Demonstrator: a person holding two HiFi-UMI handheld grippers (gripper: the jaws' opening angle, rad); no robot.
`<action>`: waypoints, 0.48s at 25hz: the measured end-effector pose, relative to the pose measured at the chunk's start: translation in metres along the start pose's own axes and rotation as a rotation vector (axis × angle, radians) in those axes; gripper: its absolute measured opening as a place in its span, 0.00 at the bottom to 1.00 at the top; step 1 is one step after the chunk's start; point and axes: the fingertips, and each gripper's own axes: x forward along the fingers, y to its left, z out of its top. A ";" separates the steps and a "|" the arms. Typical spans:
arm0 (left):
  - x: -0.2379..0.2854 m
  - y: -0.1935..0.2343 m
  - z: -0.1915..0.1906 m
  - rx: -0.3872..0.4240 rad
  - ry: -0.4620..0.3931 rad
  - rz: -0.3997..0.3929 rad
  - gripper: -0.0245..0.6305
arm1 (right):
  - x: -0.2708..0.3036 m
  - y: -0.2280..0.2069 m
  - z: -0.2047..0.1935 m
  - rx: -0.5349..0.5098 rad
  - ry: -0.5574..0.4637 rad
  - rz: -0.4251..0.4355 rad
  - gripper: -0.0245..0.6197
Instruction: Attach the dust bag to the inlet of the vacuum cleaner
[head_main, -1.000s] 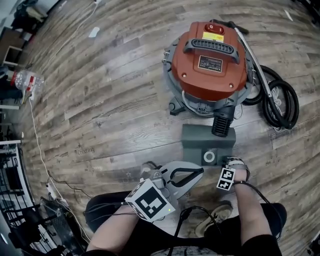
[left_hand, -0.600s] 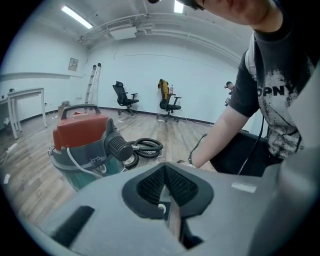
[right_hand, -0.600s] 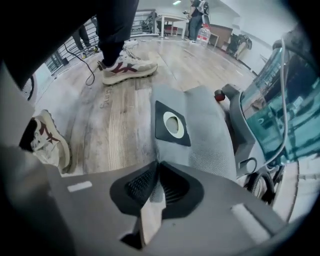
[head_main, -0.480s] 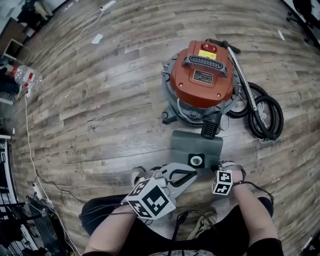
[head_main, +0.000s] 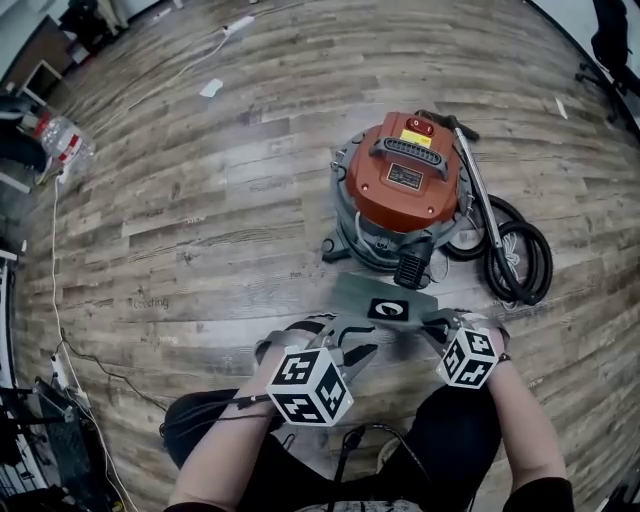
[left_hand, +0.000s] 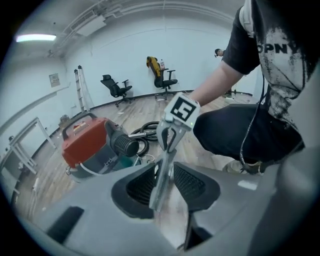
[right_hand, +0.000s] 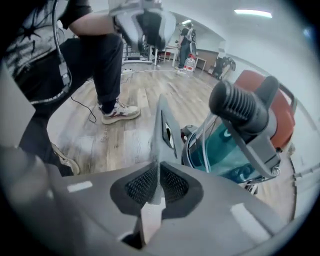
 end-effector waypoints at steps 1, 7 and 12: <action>0.004 -0.002 -0.006 0.005 0.020 -0.007 0.24 | -0.010 -0.001 0.007 0.003 -0.020 0.006 0.07; 0.027 0.010 -0.040 0.153 0.184 0.063 0.35 | -0.058 0.001 0.038 0.001 -0.072 0.027 0.07; 0.033 0.008 -0.041 0.211 0.226 0.028 0.34 | -0.076 0.006 0.055 0.028 -0.117 0.041 0.07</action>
